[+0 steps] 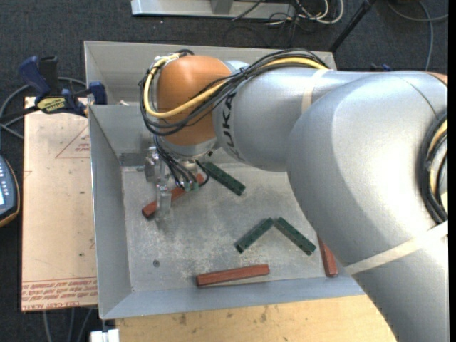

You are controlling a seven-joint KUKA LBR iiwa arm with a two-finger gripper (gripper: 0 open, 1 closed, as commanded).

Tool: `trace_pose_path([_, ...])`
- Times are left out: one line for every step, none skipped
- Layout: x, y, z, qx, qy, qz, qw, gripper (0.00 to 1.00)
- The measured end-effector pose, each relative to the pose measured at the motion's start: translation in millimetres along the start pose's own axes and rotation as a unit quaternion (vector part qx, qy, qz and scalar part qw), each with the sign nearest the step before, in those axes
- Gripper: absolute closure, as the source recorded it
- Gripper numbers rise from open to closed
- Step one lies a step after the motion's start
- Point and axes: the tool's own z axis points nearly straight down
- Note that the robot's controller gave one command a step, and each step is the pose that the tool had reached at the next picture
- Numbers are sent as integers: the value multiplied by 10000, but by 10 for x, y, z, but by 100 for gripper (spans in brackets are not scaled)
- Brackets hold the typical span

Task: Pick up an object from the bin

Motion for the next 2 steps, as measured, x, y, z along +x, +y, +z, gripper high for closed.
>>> trace_pose_path([-14,-7,-31,-6,-19,10,10000,100])
trace_pose_path([16,71,-1470,-15,-70,53,10000,100])
